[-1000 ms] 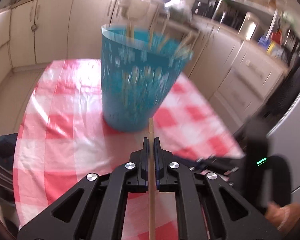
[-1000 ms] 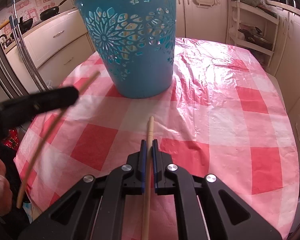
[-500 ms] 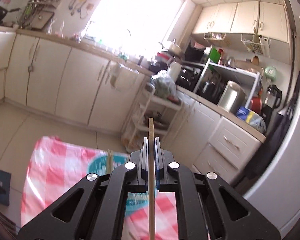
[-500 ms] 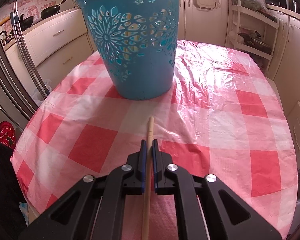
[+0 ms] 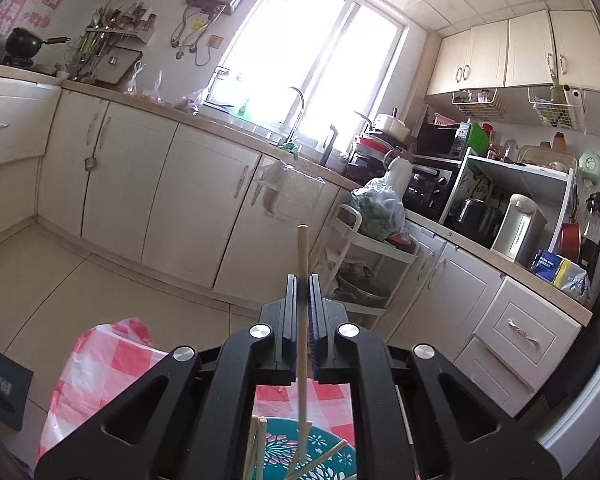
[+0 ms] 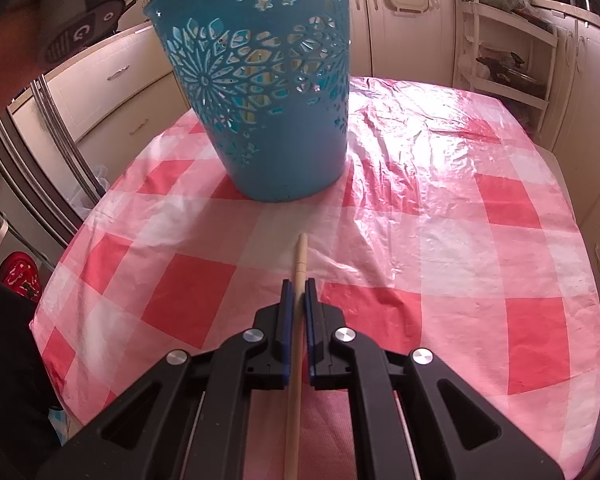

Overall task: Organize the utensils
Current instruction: 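Carry the stick with the left gripper over the basket opening, then open the left gripper to drop the stick into the basket, then lift the stick held in the right gripper and carry it over the basket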

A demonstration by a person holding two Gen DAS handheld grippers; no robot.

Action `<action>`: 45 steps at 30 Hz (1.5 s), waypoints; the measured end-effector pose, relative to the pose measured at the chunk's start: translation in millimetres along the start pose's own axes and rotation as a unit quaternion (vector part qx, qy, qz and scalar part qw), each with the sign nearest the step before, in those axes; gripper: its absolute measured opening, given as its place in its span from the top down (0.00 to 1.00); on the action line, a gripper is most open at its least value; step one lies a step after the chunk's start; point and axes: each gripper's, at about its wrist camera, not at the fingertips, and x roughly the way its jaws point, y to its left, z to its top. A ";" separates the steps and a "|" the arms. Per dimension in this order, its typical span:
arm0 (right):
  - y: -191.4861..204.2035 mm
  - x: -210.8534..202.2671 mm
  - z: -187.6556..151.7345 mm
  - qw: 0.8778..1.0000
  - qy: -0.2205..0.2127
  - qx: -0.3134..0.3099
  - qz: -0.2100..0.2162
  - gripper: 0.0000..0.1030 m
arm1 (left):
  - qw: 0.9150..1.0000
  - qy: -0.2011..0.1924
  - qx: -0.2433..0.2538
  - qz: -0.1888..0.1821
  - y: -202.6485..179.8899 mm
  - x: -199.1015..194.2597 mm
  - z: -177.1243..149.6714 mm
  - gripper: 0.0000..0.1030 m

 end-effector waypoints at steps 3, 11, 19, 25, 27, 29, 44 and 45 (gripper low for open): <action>-0.5 0.4 0.8 1.000 0.001 0.002 0.003 0.94 | 1.000 0.013 0.016 0.002 -2.5 3.4 -8.7 0.95; 1.2 -0.1 0.4 1.000 0.000 -0.001 -0.001 0.94 | 0.995 0.084 0.059 0.019 -7.5 2.1 -31.2 0.95; 0.1 -0.3 1.0 1.000 0.000 0.002 0.007 0.91 | 0.990 0.105 0.070 0.064 7.3 -50.5 -44.5 0.47; 3.5 -0.1 0.7 1.000 0.000 -0.010 -0.004 0.91 | 0.987 0.113 0.026 0.108 44.6 -109.9 -63.6 0.25; 8.1 -0.1 -0.3 1.000 -0.001 -0.025 -0.017 0.92 | 0.986 0.118 0.003 0.114 59.5 -123.2 -72.7 0.23; 13.9 0.0 -1.6 0.998 -0.003 -0.045 -0.033 0.93 | 0.984 0.131 -0.017 0.123 75.4 -126.3 -80.5 0.22; 15.6 -98.7 37.0 0.981 -0.113 0.011 0.159 0.94 | 0.976 0.145 -0.056 0.154 108.7 -122.8 -85.7 0.22; 15.3 -107.5 44.8 0.977 -0.126 0.015 0.168 0.94 | 0.976 0.145 -0.058 0.155 108.2 -122.6 -85.7 0.22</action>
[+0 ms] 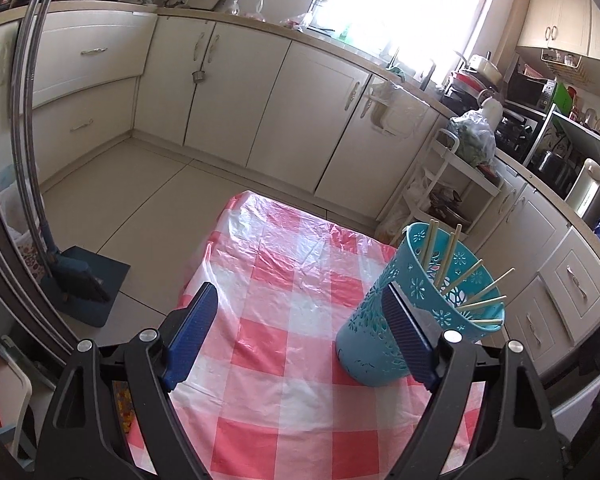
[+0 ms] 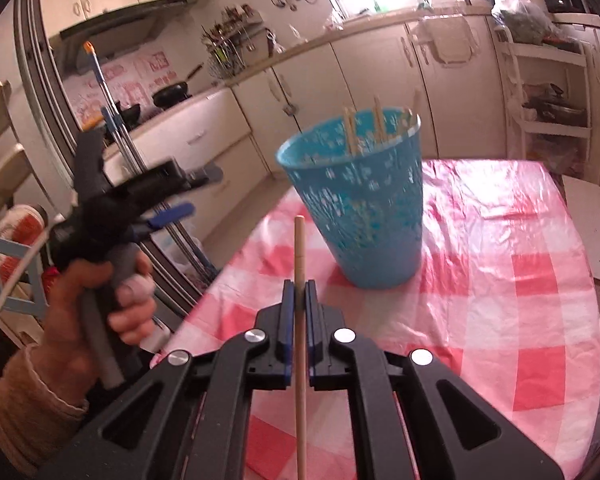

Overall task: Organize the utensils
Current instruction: 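Lift the stick held in the right gripper and carry it over the basket, then open the right gripper to drop the stick into the basket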

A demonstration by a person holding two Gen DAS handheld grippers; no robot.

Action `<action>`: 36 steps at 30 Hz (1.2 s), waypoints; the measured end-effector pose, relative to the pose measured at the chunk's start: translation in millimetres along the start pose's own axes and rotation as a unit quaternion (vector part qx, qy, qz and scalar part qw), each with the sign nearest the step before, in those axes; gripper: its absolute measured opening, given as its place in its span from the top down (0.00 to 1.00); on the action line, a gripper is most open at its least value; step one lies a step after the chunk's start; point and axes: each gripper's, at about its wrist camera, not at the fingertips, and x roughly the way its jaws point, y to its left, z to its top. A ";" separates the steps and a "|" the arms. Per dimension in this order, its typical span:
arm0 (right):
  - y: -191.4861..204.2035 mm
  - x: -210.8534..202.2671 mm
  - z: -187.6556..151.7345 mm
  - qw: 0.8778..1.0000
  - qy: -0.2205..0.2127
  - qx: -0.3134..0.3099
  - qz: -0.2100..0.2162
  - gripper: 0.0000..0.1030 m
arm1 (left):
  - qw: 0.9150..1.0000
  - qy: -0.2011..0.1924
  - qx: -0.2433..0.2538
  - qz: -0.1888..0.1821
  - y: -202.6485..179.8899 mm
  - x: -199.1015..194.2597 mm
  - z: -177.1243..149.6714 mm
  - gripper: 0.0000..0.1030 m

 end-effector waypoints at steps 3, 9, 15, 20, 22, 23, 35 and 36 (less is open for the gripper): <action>5.6 -16.1 31.7 0.999 -0.041 0.009 0.026 0.94 | 1.000 0.001 -0.008 0.003 2.5 0.5 0.7 0.22; 13.2 -25.3 108.5 0.990 -0.141 -0.001 0.011 0.94 | 1.000 -0.001 -0.010 0.010 1.3 0.9 -0.2 0.22; 7.6 7.7 147.4 0.970 -0.228 -0.001 -0.087 0.94 | 1.000 0.000 0.003 0.018 -4.9 3.2 -2.0 0.20; -3.1 51.3 137.8 0.959 -0.232 -0.008 -0.162 0.94 | 1.000 0.002 0.018 0.024 -10.5 5.8 -3.1 0.19; -8.5 62.3 127.6 0.962 -0.213 -0.012 -0.172 0.94 | 0.999 -0.001 0.027 0.030 -13.7 5.2 -3.3 0.17; -9.8 66.3 120.4 0.963 -0.203 -0.017 -0.175 0.94 | 0.999 -0.003 0.032 0.033 -15.5 4.7 -3.4 0.17; 8.0 28.2 67.4 0.976 -0.146 -0.046 -0.153 0.47 | 0.989 -0.026 0.113 0.091 -40.0 -8.9 -8.8 0.07; 11.5 16.6 63.0 0.976 -0.145 -0.043 -0.154 0.41 | 0.988 -0.030 0.118 0.095 -43.3 -14.8 -7.3 0.07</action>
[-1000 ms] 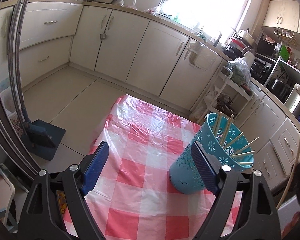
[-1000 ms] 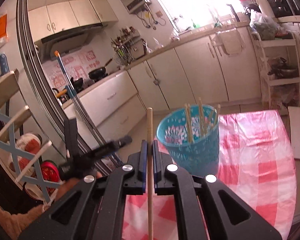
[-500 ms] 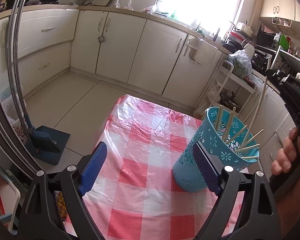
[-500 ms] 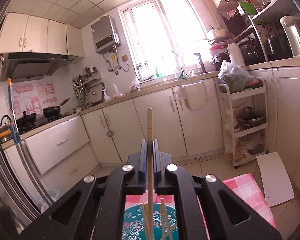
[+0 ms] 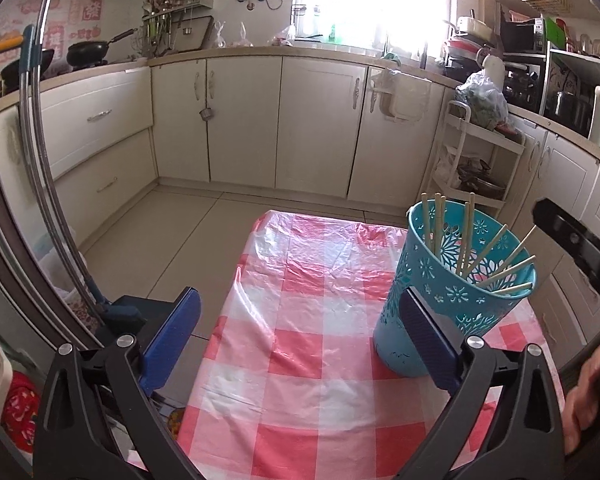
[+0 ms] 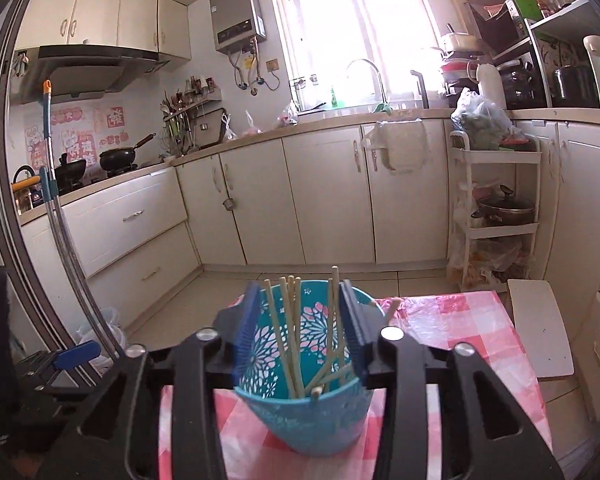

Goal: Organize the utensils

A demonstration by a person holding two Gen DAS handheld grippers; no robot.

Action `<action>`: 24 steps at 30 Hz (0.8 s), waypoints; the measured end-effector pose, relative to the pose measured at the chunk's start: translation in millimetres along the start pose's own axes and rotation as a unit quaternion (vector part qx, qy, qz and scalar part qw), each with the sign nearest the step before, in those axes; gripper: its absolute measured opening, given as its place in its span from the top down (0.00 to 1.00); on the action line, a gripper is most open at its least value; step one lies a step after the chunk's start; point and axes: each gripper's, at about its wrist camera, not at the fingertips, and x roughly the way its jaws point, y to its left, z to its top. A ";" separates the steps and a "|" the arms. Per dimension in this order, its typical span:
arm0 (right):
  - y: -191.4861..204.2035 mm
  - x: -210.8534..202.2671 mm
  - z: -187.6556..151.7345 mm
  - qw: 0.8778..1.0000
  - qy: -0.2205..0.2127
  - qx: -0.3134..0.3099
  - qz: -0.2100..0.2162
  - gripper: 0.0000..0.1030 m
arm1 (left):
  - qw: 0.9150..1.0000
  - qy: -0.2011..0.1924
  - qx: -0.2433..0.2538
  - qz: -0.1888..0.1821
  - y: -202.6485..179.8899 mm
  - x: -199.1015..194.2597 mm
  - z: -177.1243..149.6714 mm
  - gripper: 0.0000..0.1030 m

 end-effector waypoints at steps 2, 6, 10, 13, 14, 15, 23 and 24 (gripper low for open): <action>0.9 -22.3 -1.3 1.000 0.008 0.001 -0.004 0.24 | 1.000 -0.013 0.007 0.008 -3.2 -18.4 3.8 0.07; 4.7 -61.1 -4.3 0.999 0.035 -0.005 -0.015 0.11 | 0.999 -0.026 0.017 0.021 -10.3 -57.6 0.5 0.07; 8.2 -97.8 -5.7 0.998 0.059 0.004 -0.021 0.07 | 0.999 -0.010 0.045 0.026 -13.5 -97.8 -10.8 0.07; 11.7 -119.8 -6.6 0.996 0.084 0.018 -0.033 0.07 | 0.999 0.000 0.051 -0.007 -9.0 -134.1 -17.2 0.07; 14.1 -128.0 -6.9 0.995 0.091 0.022 -0.035 0.07 | 0.999 0.003 0.051 -0.018 -6.8 -146.3 -19.9 0.07; 15.6 -134.0 -7.2 0.995 0.096 0.023 -0.035 0.07 | 0.998 0.004 0.049 -0.030 -3.4 -160.4 -22.5 0.07; 44.1 -205.2 -13.7 0.995 0.086 0.029 -0.030 0.07 | 0.996 0.037 -0.020 -0.073 20.6 -232.7 -51.6 0.07; 45.3 -211.0 -17.2 0.995 0.085 0.032 -0.031 0.07 | 0.997 0.038 -0.026 -0.064 20.8 -240.0 -57.9 0.07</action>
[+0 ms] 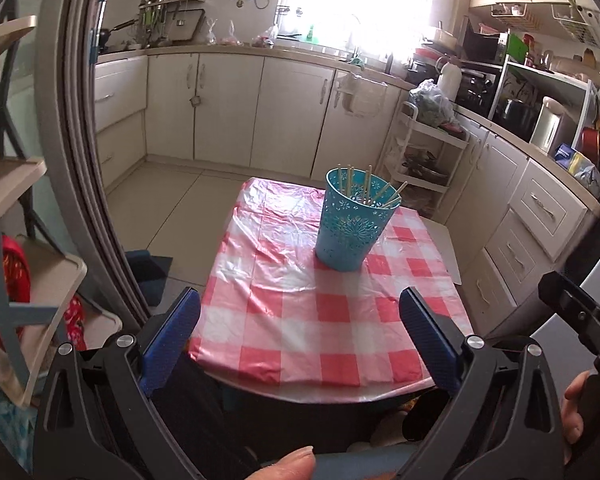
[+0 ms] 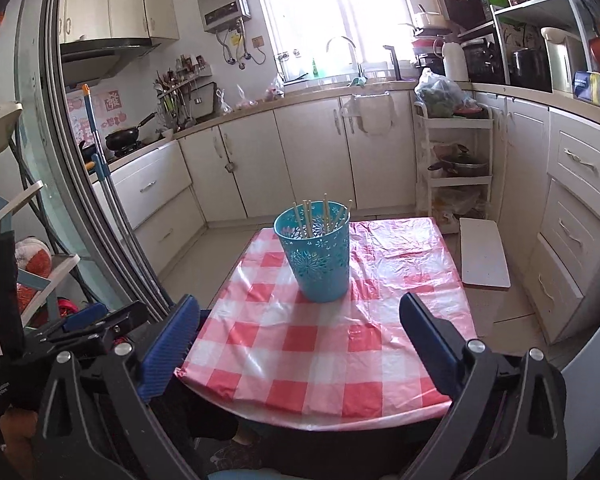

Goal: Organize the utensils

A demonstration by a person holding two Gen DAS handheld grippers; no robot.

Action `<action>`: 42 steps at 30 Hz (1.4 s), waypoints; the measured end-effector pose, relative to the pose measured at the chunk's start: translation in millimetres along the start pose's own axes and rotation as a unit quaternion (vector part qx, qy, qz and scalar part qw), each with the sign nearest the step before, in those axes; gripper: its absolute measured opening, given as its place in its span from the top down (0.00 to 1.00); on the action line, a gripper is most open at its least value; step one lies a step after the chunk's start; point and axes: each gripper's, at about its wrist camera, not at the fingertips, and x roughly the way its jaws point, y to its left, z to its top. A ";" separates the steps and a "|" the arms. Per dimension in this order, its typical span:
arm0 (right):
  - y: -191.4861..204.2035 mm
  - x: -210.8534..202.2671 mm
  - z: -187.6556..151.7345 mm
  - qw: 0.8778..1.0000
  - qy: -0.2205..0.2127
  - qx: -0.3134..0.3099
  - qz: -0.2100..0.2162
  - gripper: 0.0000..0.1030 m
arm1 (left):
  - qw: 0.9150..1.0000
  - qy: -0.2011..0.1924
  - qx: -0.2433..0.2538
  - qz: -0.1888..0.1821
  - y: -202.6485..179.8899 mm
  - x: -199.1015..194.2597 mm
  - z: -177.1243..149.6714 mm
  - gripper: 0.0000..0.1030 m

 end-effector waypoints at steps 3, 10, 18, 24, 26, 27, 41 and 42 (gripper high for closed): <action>-2.4 -10.3 -16.1 1.000 0.003 0.009 -0.008 0.07 | 1.000 0.013 -0.005 0.012 -3.9 -8.3 -20.5 0.07; -16.4 -7.9 -43.4 0.999 0.030 0.033 -0.031 0.07 | 0.997 0.073 0.015 -0.002 -15.8 -3.5 -50.8 0.07; -7.1 -14.6 -45.6 0.999 0.003 0.005 -0.033 0.07 | 0.996 0.058 0.035 0.061 -18.3 1.9 -43.2 0.07; -3.4 -14.1 -47.1 1.000 0.006 -0.001 -0.030 0.07 | 0.998 0.028 0.026 0.055 -10.7 -7.0 -37.9 0.07; -1.5 -14.6 -47.6 1.000 0.006 -0.004 -0.029 0.07 | 0.998 0.023 0.024 0.051 -8.8 -8.8 -37.6 0.07; -0.9 -14.4 -47.8 1.000 0.007 -0.005 -0.028 0.07 | 0.998 0.021 0.023 0.050 -8.6 -9.6 -37.6 0.07; 4.5 -12.1 -51.4 0.999 0.014 -0.015 -0.028 0.07 | 0.998 0.022 0.031 0.049 -12.1 -9.8 -42.5 0.07; 4.4 -12.2 -51.6 0.999 0.014 -0.015 -0.028 0.07 | 0.998 0.022 0.031 0.048 -12.0 -9.8 -42.5 0.07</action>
